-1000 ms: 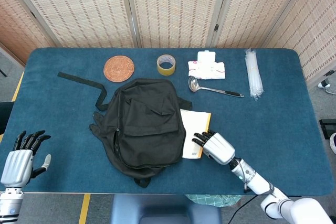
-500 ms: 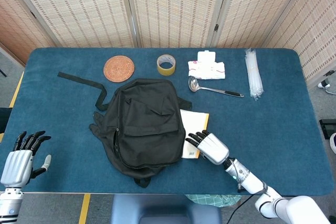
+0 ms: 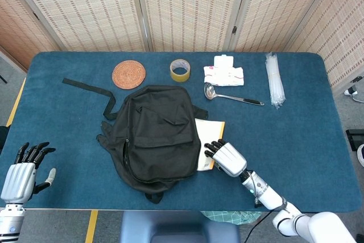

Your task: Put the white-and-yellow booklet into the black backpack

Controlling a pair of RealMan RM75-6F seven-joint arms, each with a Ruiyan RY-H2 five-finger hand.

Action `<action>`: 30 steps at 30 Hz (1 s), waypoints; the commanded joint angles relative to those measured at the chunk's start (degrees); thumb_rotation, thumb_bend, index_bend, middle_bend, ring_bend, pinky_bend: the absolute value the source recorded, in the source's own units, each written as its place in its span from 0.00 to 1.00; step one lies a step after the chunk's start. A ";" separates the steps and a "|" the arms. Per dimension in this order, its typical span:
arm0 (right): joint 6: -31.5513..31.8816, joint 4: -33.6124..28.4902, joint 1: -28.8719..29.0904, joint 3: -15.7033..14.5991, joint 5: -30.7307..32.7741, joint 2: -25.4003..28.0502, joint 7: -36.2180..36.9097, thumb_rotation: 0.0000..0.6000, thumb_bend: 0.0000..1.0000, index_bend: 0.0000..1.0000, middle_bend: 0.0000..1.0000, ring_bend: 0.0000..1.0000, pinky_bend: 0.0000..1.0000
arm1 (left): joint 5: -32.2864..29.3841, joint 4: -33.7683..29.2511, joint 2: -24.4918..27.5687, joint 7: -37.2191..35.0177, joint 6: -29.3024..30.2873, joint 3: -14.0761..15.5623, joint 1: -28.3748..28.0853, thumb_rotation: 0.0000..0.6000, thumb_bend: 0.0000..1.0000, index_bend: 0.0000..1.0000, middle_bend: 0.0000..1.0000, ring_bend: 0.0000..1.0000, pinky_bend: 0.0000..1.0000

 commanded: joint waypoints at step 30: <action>22.58 -8.87 -3.84 7.40 0.87 15.72 -5.53 1.00 0.42 0.83 0.56 0.53 0.49 | 7.97 0.95 0.76 -0.82 -15.19 -3.39 -17.08 1.00 0.46 0.30 0.18 0.17 0.01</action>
